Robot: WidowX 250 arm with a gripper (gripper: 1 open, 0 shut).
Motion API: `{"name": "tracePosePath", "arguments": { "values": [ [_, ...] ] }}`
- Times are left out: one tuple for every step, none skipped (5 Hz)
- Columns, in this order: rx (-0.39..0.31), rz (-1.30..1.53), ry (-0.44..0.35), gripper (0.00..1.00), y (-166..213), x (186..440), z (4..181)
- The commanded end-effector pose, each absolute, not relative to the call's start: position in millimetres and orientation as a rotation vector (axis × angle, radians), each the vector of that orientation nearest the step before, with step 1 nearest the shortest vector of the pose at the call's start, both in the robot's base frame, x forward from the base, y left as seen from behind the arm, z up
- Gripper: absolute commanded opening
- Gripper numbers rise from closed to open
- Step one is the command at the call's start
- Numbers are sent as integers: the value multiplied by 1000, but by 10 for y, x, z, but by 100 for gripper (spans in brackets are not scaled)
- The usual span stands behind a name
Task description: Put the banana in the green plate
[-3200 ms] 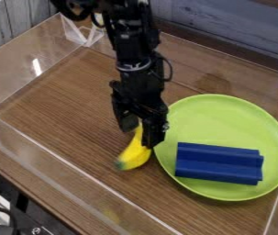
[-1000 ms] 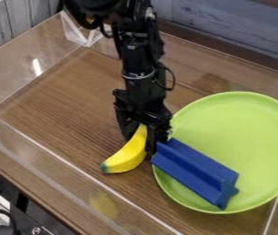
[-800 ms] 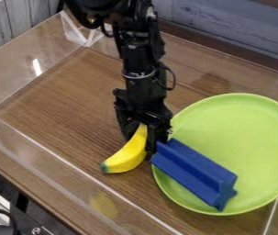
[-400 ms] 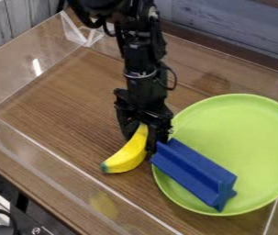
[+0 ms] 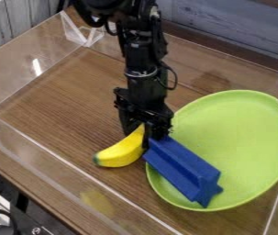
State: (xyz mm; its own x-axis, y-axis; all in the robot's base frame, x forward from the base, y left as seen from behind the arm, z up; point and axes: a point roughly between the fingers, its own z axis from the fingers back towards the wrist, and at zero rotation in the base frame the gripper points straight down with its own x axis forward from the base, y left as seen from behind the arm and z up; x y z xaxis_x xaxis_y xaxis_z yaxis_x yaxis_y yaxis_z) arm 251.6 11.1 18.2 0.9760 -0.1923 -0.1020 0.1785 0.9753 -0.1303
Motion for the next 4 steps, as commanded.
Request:
{"name": "tracePosePath", "arguments": {
  "values": [
    [-113, -187, 113, 0, 114, 2527, 201],
    [-116, -172, 113, 0, 106, 2539, 258],
    [-118, -159, 115, 0, 97, 2551, 314],
    [-120, -148, 114, 0, 90, 2571, 366]
  ]
}}
